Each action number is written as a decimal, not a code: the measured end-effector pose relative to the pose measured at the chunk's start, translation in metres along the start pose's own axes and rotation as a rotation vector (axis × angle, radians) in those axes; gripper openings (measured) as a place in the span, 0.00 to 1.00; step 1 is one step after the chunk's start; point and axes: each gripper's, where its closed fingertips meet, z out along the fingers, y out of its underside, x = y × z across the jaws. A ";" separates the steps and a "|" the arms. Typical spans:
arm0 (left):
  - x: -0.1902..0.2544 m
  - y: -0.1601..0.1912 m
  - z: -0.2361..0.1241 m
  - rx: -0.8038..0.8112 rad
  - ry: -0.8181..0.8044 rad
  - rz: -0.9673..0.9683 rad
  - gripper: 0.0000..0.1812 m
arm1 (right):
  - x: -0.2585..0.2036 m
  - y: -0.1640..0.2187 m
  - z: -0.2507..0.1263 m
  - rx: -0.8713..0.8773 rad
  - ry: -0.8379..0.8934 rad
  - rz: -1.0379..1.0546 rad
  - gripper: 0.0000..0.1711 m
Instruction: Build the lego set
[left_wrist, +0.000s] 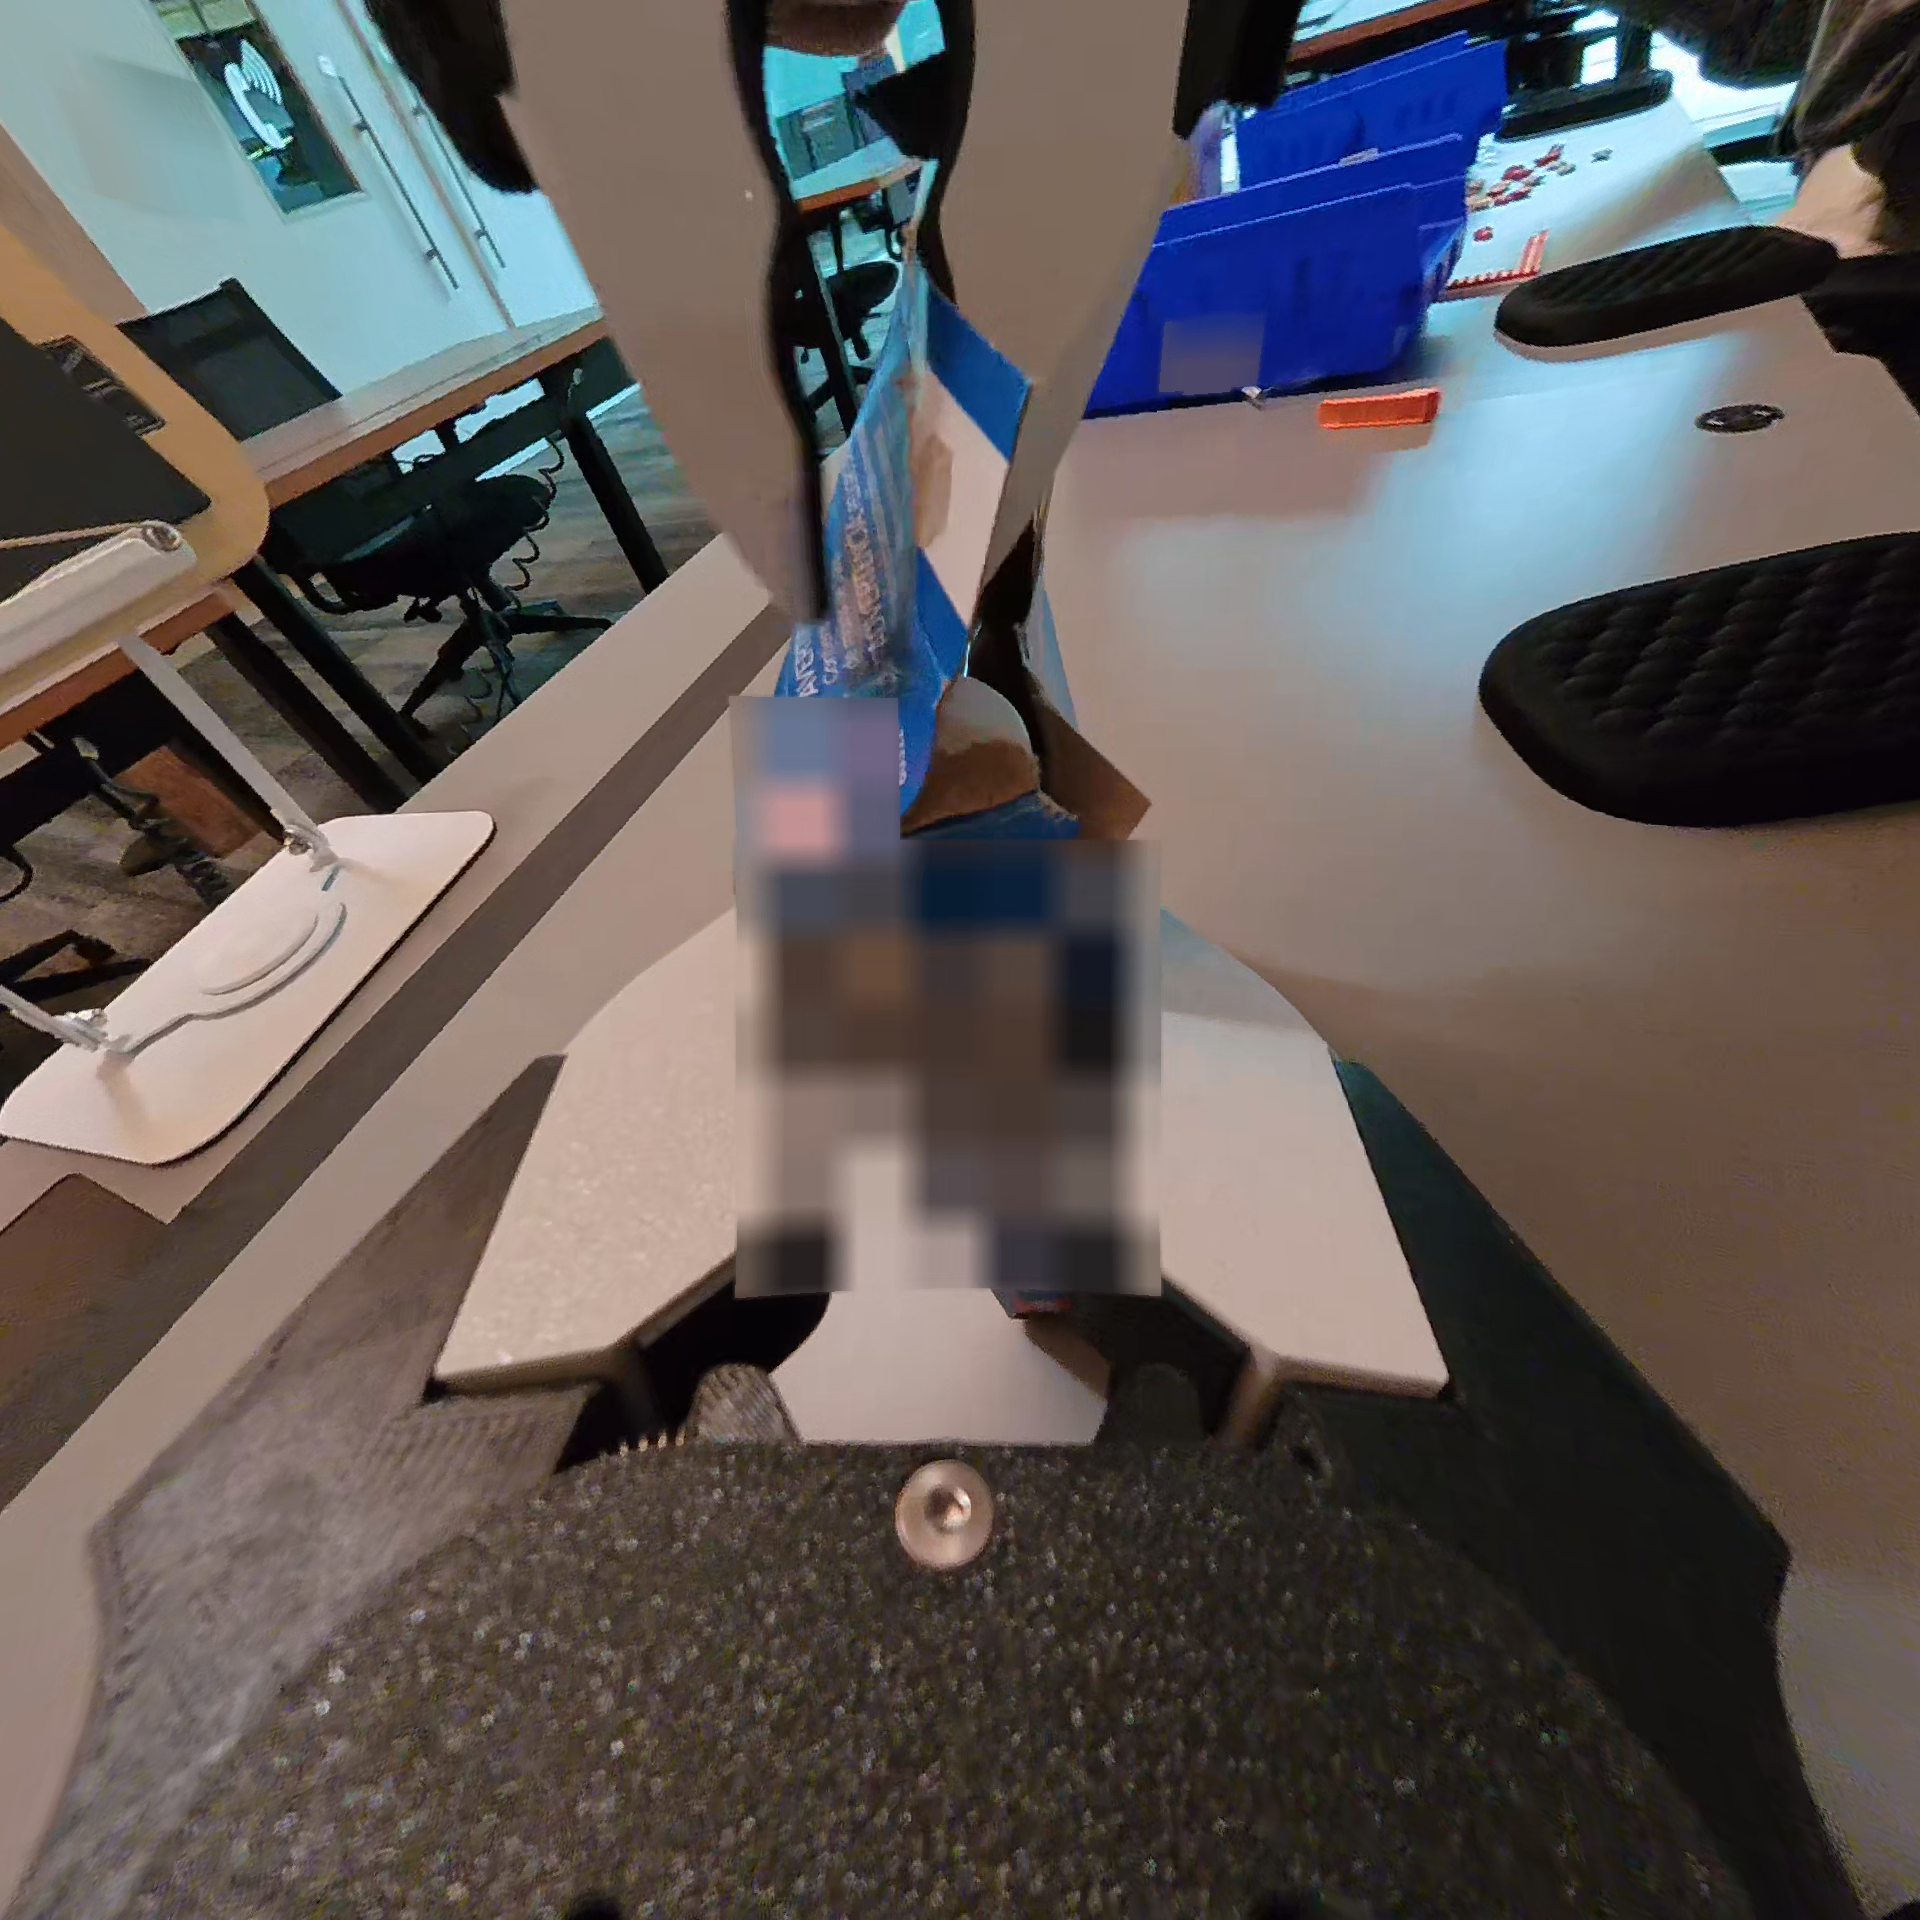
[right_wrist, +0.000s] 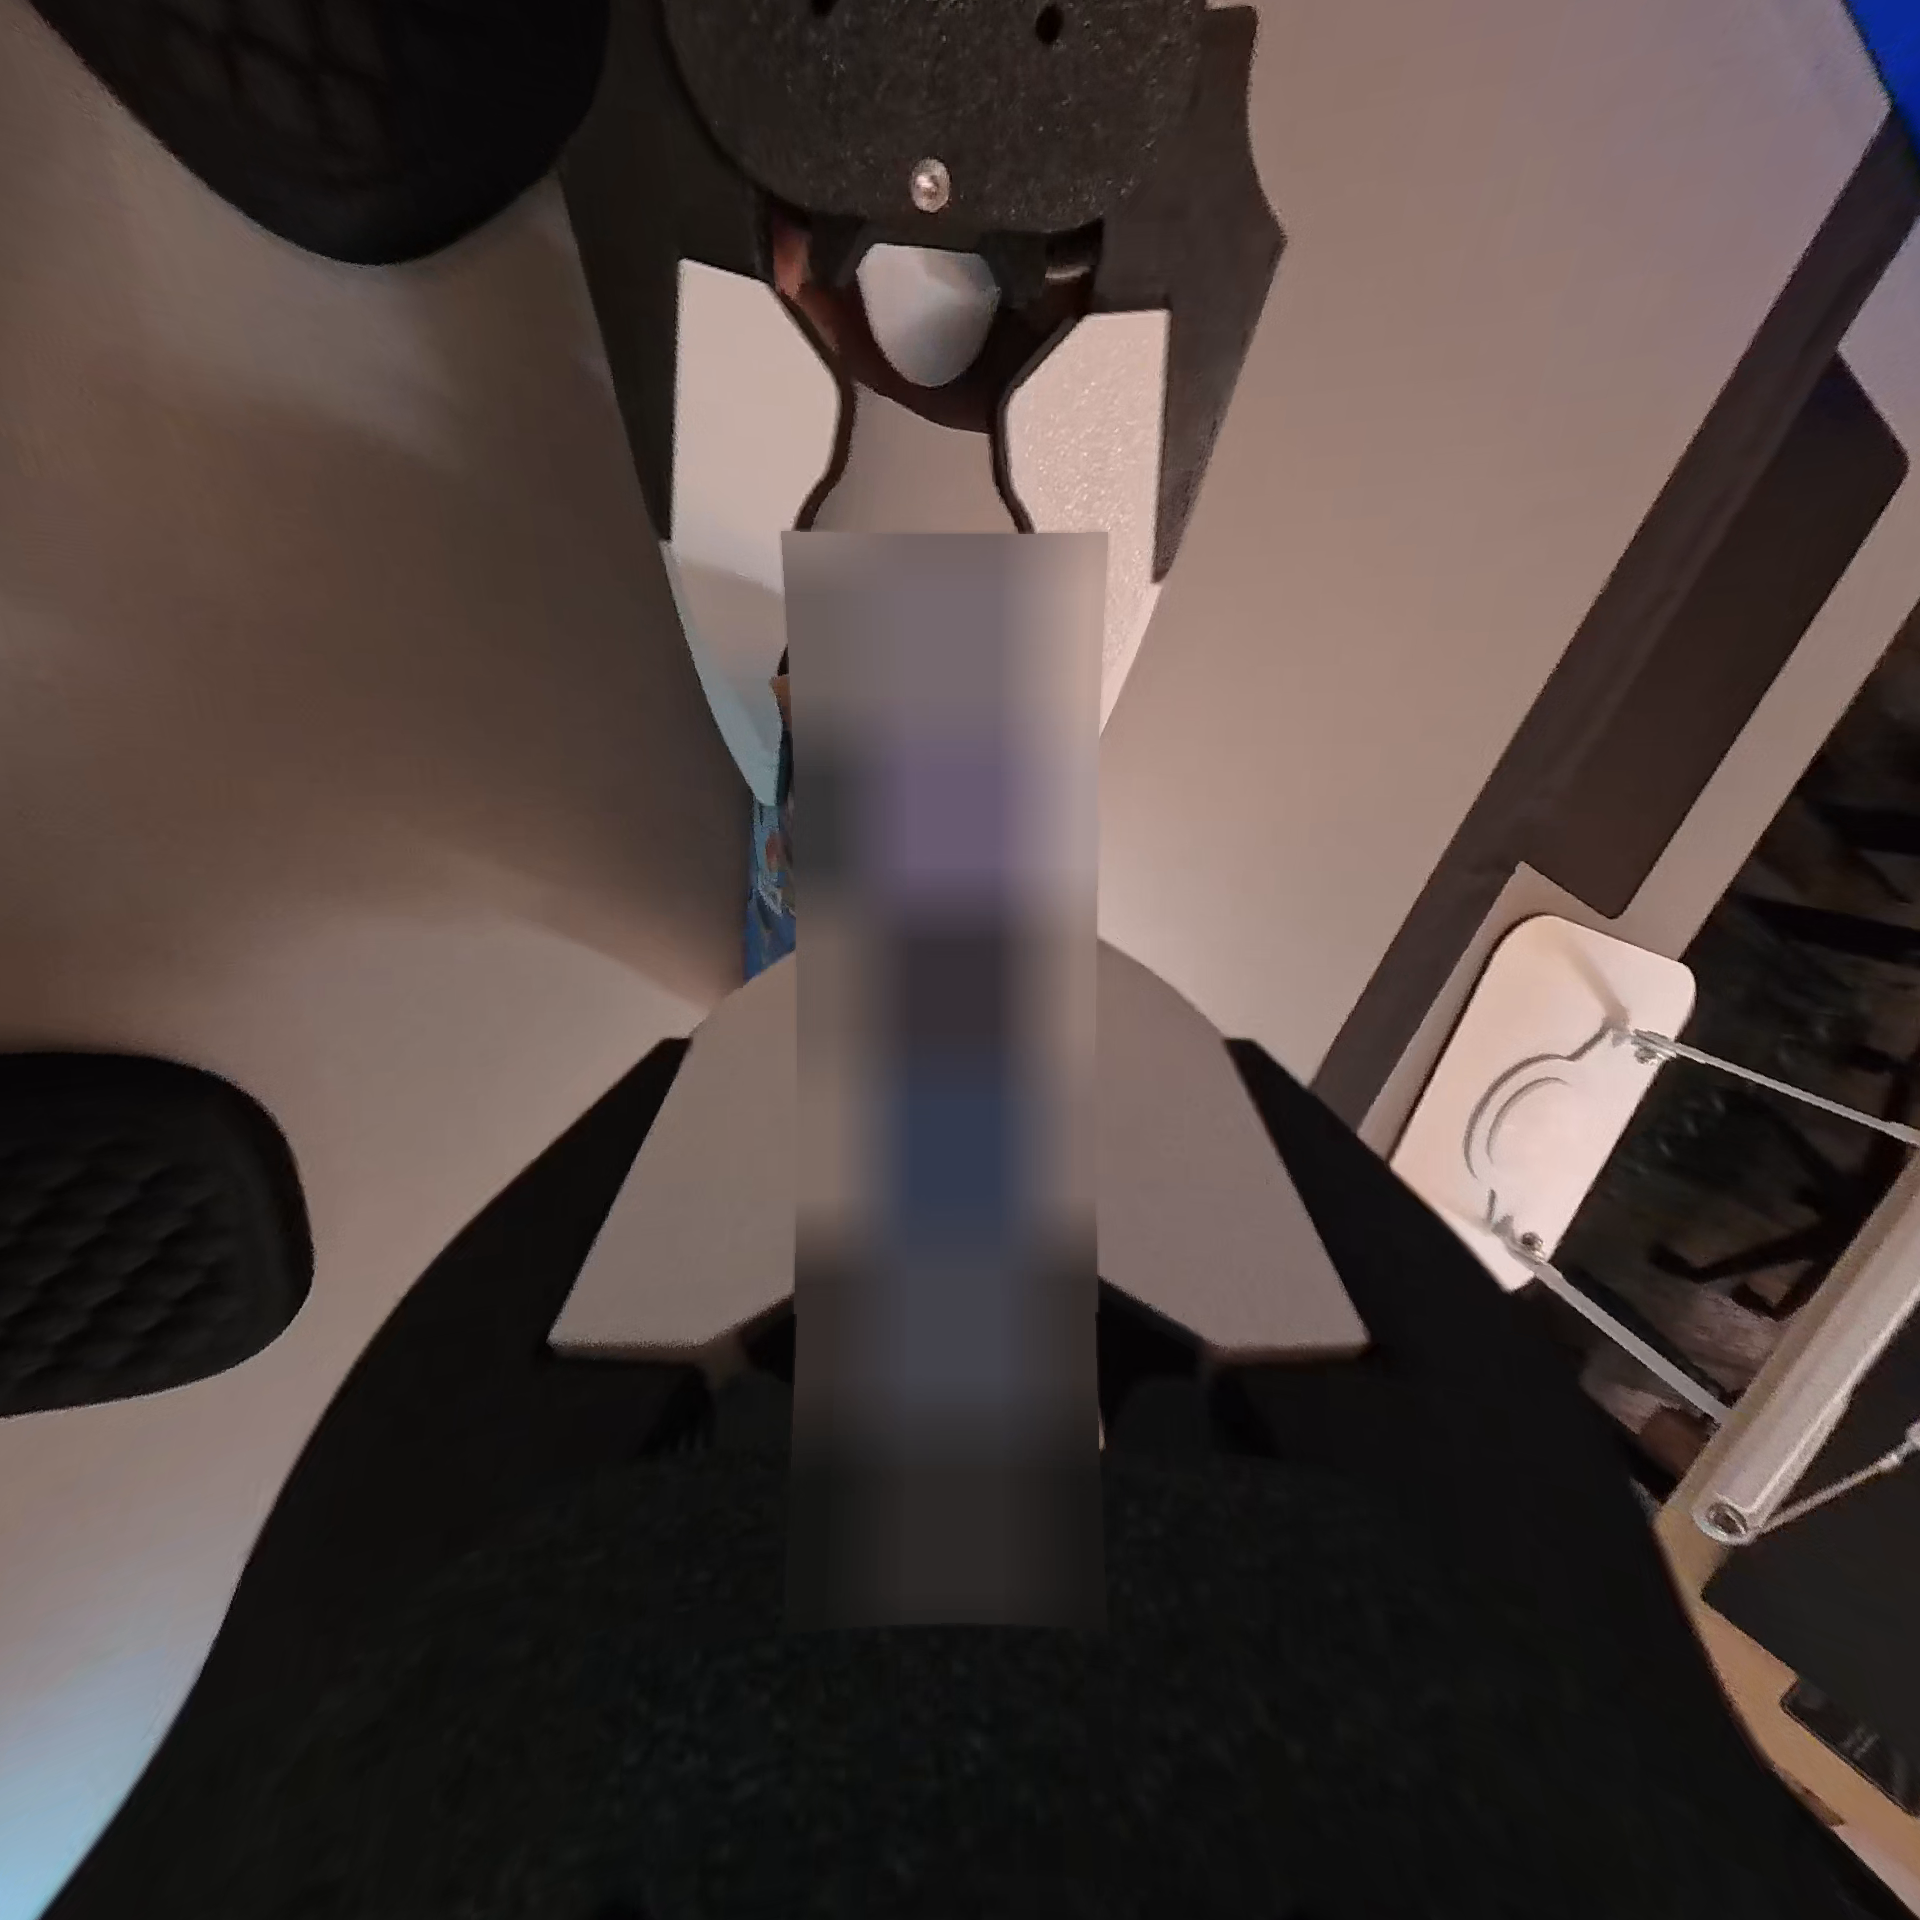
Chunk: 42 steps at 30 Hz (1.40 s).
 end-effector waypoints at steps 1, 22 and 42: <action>0.001 0.000 -0.001 0.007 0.009 0.005 0.30 | -0.004 -0.001 0.000 -0.005 -0.025 -0.011 0.01; 0.030 -0.003 -0.013 0.070 0.152 0.144 0.29 | 0.010 -0.009 0.000 0.156 -0.501 0.340 0.06; 0.003 0.003 -0.011 0.043 0.069 -0.062 0.30 | 0.000 -0.011 -0.024 0.121 0.595 -0.107 0.08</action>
